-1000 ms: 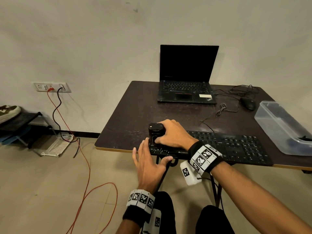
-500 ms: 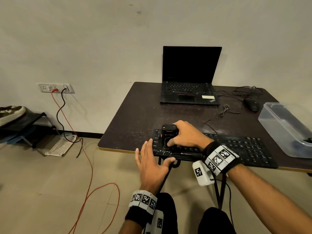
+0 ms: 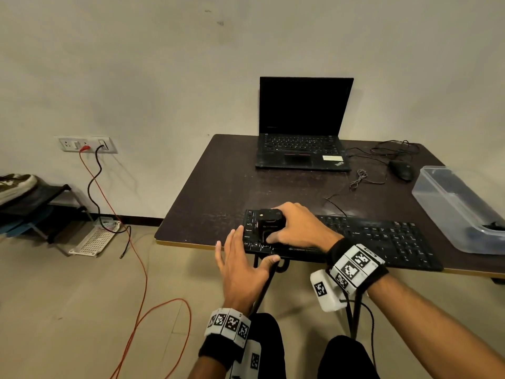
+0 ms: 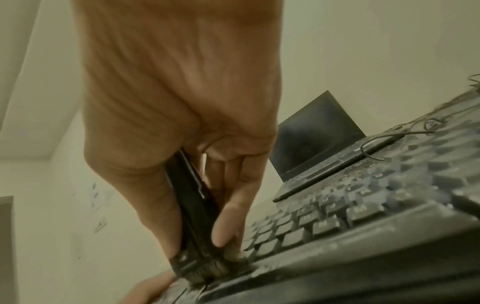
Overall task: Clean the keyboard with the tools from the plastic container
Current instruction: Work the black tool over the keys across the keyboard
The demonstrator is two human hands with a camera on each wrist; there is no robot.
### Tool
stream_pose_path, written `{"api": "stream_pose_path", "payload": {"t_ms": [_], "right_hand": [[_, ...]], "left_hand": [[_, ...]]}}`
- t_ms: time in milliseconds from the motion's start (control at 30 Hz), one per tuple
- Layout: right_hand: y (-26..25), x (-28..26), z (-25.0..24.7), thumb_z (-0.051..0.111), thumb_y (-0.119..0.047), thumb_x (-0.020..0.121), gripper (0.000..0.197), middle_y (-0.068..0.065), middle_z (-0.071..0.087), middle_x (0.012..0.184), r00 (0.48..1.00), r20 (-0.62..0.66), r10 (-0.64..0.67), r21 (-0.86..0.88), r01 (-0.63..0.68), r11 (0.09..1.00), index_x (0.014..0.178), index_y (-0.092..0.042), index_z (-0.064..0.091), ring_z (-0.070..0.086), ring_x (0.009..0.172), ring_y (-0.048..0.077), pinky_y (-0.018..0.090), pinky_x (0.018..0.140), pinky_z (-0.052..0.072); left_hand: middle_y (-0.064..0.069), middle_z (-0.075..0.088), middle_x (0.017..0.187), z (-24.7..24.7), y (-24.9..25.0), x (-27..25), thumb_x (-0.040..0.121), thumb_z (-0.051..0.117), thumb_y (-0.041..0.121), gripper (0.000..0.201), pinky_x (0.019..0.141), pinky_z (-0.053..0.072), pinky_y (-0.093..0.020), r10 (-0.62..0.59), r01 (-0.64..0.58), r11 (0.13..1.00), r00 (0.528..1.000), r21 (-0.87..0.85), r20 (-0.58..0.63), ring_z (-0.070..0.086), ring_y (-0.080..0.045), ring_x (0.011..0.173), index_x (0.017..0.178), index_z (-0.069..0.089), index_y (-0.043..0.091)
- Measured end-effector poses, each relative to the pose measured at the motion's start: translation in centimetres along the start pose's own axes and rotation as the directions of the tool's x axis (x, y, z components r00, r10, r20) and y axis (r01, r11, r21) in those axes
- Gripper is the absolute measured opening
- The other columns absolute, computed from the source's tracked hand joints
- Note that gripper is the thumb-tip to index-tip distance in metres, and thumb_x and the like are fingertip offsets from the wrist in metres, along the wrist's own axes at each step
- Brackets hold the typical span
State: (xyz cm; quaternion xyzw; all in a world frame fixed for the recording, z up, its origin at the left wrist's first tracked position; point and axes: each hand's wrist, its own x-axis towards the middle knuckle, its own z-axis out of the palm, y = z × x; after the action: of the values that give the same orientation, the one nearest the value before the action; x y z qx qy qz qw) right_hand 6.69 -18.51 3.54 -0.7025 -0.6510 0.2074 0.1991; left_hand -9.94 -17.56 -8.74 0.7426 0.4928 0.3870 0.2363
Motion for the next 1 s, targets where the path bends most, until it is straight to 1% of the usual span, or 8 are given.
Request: {"api": "stream_pose_path", "payload": {"t_ms": [133,267,400,533,667,833,933,1000], "right_hand": [[0.7,0.5,-0.9,0.084,-0.029,0.075,0.02,-0.008,0.074,0.083,0.989,-0.122,0.08,-0.027,-0.084,0.996,0.092,-0.027,0.074,0.07,0.083,0.018,0.033,0.075,0.056],[-0.1,-0.1,-0.9,0.086,-0.028,0.071,0.02,-0.008,0.075,0.076,0.999,0.042,0.023,-0.057,-0.021,0.998,0.085,-0.023,0.073,0.07,0.076,0.013,0.032,0.072,0.058],[0.3,0.5,-1.1,0.083,-0.03,0.072,0.02,-0.005,0.076,0.084,0.99,-0.116,0.076,-0.06,-0.083,0.995,0.089,-0.025,0.073,0.07,0.085,0.022,0.037,0.078,0.058],[-0.4,0.3,-0.5,0.085,-0.027,0.071,0.018,-0.005,0.076,0.078,0.999,0.032,-0.004,-0.043,0.006,0.999,0.083,-0.023,0.072,0.071,0.077,0.015,0.034,0.072,0.057],[-0.4,0.9,-0.4,0.083,-0.029,0.073,0.017,-0.008,0.074,0.079,0.996,-0.085,0.033,-0.039,-0.036,0.999,0.079,-0.028,0.067,0.069,0.08,0.02,0.034,0.074,0.055],[-1.1,0.7,-0.6,0.087,-0.026,0.074,0.019,-0.005,0.074,0.071,0.998,0.058,0.007,-0.021,-0.006,1.0,0.081,-0.024,0.07,0.072,0.067,0.013,0.03,0.067,0.056],[-0.8,1.2,-0.8,0.085,-0.032,0.073,0.022,-0.005,0.075,0.085,0.994,-0.083,0.069,-0.044,-0.073,0.996,0.09,-0.025,0.072,0.071,0.084,0.021,0.035,0.077,0.057],[-0.7,1.1,-0.9,0.086,-0.03,0.074,0.022,-0.004,0.075,0.082,0.996,-0.059,0.066,-0.033,-0.068,0.997,0.09,-0.023,0.072,0.072,0.079,0.02,0.032,0.073,0.056]], "left_hand": [[0.001,0.031,0.166,-0.2,0.3,-0.1,0.071,0.048,0.092,0.117,0.127,-0.013,-0.034,-0.021,0.021,1.0,1.0,-0.009,0.011,-0.025,0.028,0.135,0.161,0.028,0.02],[0.0,0.033,0.166,-0.1,0.3,-0.1,0.072,0.049,0.093,0.116,0.128,-0.013,-0.034,-0.006,0.006,1.0,1.0,-0.008,-0.002,-0.018,0.025,0.14,0.161,0.029,0.021],[0.001,0.033,0.165,-0.1,0.4,-0.2,0.072,0.05,0.091,0.115,0.125,-0.017,-0.028,-0.011,0.011,1.0,1.0,-0.004,0.001,-0.019,0.026,0.139,0.16,0.031,0.02],[0.001,0.034,0.165,0.0,0.3,-0.2,0.072,0.049,0.092,0.115,0.125,-0.018,-0.027,0.0,0.0,1.0,1.0,0.002,-0.012,-0.017,0.026,0.14,0.16,0.031,0.02],[-0.001,0.033,0.165,-0.1,0.4,-0.2,0.071,0.048,0.091,0.116,0.124,-0.019,-0.026,0.0,0.0,1.0,1.0,0.003,-0.003,-0.022,0.029,0.135,0.16,0.03,0.019],[0.0,0.033,0.166,0.0,0.2,-0.1,0.073,0.048,0.091,0.115,0.126,-0.017,-0.029,0.006,-0.006,1.0,1.0,0.013,0.003,-0.004,0.015,0.145,0.161,0.029,0.02],[0.0,0.034,0.165,0.0,0.3,-0.1,0.073,0.048,0.091,0.115,0.125,-0.018,-0.028,0.003,-0.003,1.0,1.0,0.02,0.002,0.002,0.011,0.147,0.16,0.03,0.019],[0.0,0.035,0.165,-0.1,0.3,-0.1,0.073,0.048,0.092,0.115,0.126,-0.017,-0.029,0.007,-0.007,1.0,1.0,0.015,-0.001,0.002,0.01,0.147,0.16,0.03,0.019]]}}
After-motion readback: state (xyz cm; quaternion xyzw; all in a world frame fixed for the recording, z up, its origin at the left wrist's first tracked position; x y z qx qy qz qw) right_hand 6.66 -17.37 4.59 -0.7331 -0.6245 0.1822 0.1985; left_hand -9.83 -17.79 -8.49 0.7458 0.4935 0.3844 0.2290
